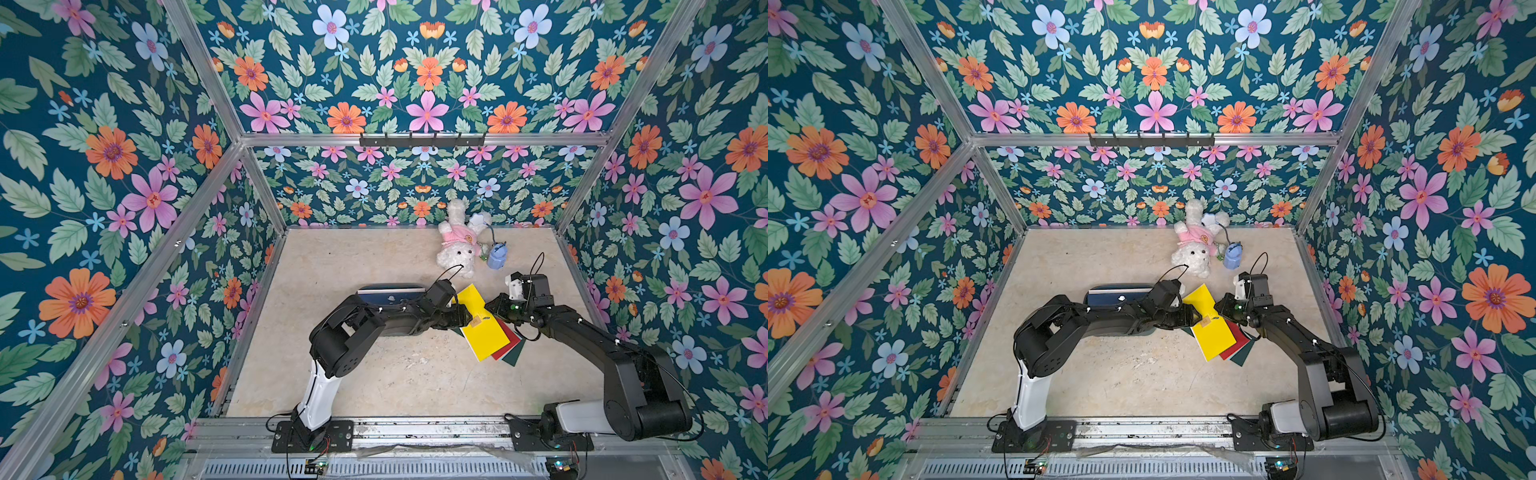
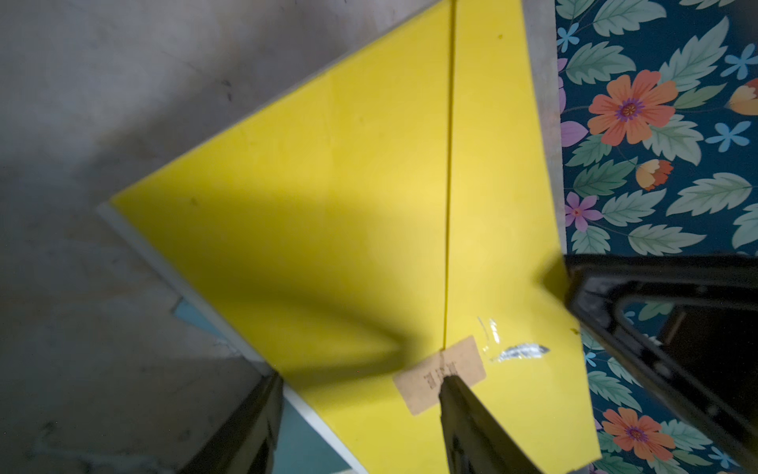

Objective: Put the sealed envelopes into the storage box
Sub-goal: Pick up the envelope from the center of the board.

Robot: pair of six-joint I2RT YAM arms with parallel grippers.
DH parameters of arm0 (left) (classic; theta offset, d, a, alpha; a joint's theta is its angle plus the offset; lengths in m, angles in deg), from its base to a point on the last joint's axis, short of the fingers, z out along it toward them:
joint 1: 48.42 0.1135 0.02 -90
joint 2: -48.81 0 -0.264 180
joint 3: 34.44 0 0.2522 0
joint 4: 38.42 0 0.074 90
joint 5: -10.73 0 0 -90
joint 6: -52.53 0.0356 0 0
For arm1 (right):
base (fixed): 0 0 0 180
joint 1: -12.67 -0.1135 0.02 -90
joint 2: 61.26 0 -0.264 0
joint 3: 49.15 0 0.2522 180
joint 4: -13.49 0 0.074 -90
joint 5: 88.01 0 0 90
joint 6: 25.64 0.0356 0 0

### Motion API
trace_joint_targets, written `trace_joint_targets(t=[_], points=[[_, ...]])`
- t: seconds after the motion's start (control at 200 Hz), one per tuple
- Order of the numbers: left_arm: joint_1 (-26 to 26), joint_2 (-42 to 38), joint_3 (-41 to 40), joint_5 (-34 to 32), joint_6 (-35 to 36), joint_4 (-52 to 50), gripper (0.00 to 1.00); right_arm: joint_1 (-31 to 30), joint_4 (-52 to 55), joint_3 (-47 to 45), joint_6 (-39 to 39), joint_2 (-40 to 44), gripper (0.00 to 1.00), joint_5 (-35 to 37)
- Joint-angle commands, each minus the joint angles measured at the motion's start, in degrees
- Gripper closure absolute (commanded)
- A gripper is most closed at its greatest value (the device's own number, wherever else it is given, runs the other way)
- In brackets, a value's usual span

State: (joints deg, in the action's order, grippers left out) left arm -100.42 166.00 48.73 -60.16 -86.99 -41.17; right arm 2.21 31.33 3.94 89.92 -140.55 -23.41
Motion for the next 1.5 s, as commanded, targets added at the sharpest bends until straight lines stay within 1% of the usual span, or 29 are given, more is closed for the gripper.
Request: trace_joint_targets(t=[0.0, 0.125, 0.2, 0.3, 0.435, 0.63, 0.695, 0.87, 0.99, 1.075, 1.21, 1.37, 1.495], points=[[-0.11, -0.29, -0.06, 0.86, 0.01, 1.04, 0.34, -0.92, 2.71, 0.32, -1.59, -0.13, 0.84, 0.14], [-0.1, -0.47, -0.3, 0.75, 0.01, 1.04, 0.34, -1.51, 3.43, 0.73, -2.35, -0.85, 0.84, 1.0], [-0.11, -0.6, -0.38, 0.75, -0.03, 1.04, 0.34, -1.58, 3.75, 1.09, -2.77, -0.79, 0.89, 1.89], [-0.11, -0.86, -0.5, 0.66, -0.02, 1.08, 0.33, -1.58, 4.57, 1.74, -3.23, -0.19, 0.93, 3.61], [-0.11, -1.58, -0.91, 0.25, 0.12, 1.38, 0.3, -1.58, 6.63, 2.83, -4.09, 1.34, 0.98, 8.59], [-0.11, -1.7, -0.92, 0.23, 0.11, 1.48, 0.28, -1.58, 7.39, 3.28, -4.33, 2.39, 0.99, 9.68], [-0.07, -1.77, -1.07, 0.25, 0.15, 1.48, 0.28, -1.59, 7.35, 3.21, -4.29, 2.09, 0.98, 9.85], [-0.11, -2.71, -1.98, 0.99, 0.39, 3.43, 0.32, -1.61, 6.46, 2.87, -3.7, 1.28, 0.99, 8.74], [-0.11, -2.25, -1.82, 2.78, -0.01, 5.52, 0.32, -1.59, 6.2, 2.77, -3.41, 0.71, 1.0, 7.89], [-0.11, -1.73, -1.4, 2.88, -0.32, 5.96, 0.32, -1.54, 5.74, 2.55, -3.09, 0.52, 1.0, 7.5], [-0.11, -1.93, -1.3, 2.64, -0.14, 5.78, 0.32, -1.05, 3.89, 1.57, -1.95, 1.03, 1.0, 4.56], [-0.11, -4.76, -2.15, 3.17, 0.44, 6.21, 0.32, 0.25, 0.01, -0.26, -1.62, 4.2, 1.0, 0.91], [-0.11, -10.08, -3.02, 3.31, 2.38, 4.93, 0.32, 0.23, -1.99, -0.6, -4.14, 8.38, 1.0, 0.09]])
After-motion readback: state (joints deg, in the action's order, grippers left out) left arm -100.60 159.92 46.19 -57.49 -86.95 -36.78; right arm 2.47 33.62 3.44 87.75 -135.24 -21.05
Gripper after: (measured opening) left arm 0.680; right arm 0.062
